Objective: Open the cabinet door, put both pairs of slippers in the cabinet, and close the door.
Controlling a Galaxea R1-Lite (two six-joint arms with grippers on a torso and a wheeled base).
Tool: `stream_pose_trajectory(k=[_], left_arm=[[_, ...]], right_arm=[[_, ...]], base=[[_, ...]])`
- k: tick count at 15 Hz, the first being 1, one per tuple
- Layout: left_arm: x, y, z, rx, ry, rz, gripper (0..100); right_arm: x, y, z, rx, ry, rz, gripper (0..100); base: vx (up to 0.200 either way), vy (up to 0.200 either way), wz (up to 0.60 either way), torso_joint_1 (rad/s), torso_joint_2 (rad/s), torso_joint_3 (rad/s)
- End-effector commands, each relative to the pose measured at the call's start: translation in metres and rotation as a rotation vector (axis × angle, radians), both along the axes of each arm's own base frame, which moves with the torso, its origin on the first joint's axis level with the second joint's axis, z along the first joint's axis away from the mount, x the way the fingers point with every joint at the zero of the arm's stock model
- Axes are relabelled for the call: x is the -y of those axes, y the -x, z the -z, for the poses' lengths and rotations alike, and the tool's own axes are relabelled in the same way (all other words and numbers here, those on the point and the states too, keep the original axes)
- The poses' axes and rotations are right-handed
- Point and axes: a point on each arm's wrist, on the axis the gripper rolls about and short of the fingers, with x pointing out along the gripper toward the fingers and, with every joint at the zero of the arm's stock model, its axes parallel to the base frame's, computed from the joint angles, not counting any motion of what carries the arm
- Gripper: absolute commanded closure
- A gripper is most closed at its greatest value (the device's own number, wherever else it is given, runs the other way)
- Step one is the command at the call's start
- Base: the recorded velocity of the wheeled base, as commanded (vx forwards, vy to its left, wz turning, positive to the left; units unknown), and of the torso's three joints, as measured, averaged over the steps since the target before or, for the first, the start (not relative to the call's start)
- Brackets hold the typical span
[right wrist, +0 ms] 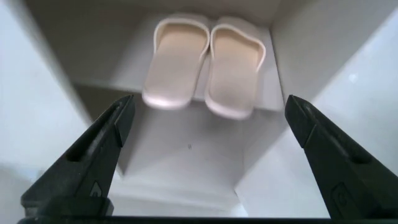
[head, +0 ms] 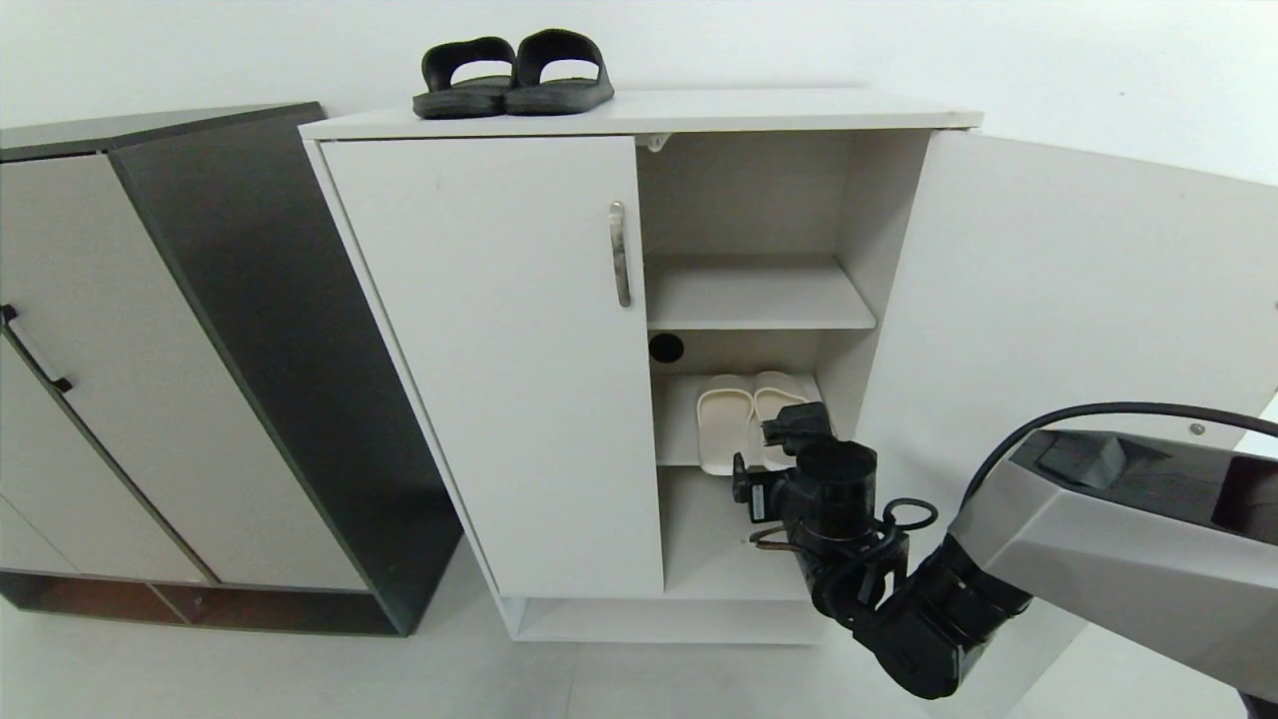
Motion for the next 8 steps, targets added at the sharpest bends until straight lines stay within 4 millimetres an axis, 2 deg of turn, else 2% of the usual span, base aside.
stream_pose_trajectory(k=[1, 3, 8], left_arm=[[0.0, 0.0, 0.0, -0.001, -0.002, 0.0, 100], [0.0, 0.0, 0.0, 0.0, 0.0, -0.002, 100], [0.0, 0.0, 0.0, 0.0, 0.0, 0.0, 100]], right_arm=[[0.006, 0.013, -0.01, -0.014, 0.007, -0.037, 0], [0.005, 0.023, -0.011, -0.051, 0.013, -0.068, 0], [0.011, 0.042, -0.012, -0.094, 0.025, -0.162, 0]], base=[[0.0, 0.0, 0.0, 0.007, 0.0, 0.198], [0.0, 0.0, 0.0, 0.0, 0.0, 0.132], [0.0, 0.0, 0.0, 0.0, 0.0, 0.0]])
